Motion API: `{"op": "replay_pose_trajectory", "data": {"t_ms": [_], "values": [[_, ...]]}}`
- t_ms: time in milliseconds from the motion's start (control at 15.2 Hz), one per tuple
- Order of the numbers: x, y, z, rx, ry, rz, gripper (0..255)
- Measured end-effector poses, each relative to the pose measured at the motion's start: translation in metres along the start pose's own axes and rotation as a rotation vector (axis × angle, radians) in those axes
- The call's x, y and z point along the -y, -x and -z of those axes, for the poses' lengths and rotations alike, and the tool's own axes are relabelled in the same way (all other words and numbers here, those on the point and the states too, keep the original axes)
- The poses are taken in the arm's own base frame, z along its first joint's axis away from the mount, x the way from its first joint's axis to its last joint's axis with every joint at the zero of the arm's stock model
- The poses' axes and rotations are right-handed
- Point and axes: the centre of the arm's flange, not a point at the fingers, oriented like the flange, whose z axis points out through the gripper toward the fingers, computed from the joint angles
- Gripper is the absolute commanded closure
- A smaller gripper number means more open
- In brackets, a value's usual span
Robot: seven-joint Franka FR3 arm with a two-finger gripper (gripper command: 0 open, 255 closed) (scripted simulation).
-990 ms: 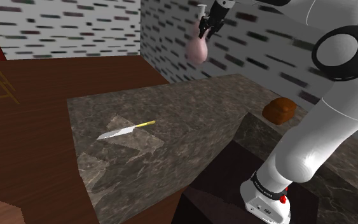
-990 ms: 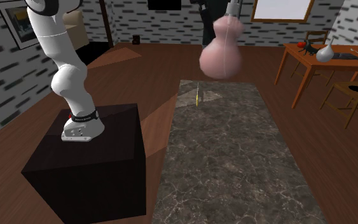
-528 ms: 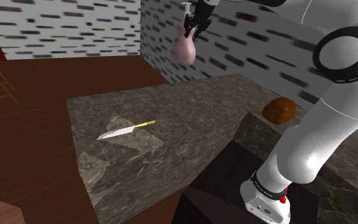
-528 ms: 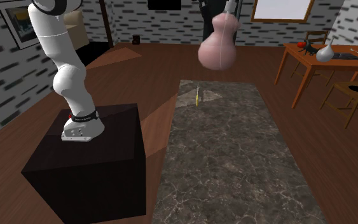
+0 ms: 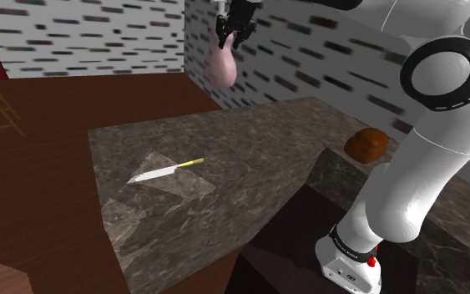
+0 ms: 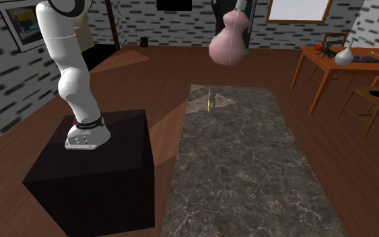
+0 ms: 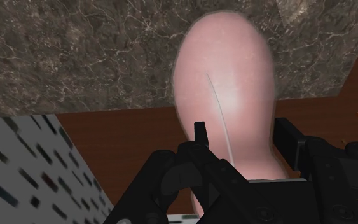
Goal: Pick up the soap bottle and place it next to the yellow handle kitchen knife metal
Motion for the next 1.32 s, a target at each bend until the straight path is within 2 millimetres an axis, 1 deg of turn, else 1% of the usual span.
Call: {"op": "replay_pose_trajectory", "data": {"t_ms": [66,198,1320], "values": [[0.007,0.000,-0.002,0.000,0.000,0.000,255],[0.010,0.004,-0.010,0.000,0.000,-0.001,255],[0.009,0.038,-0.091,0.000,0.001,-0.002,255]]}}
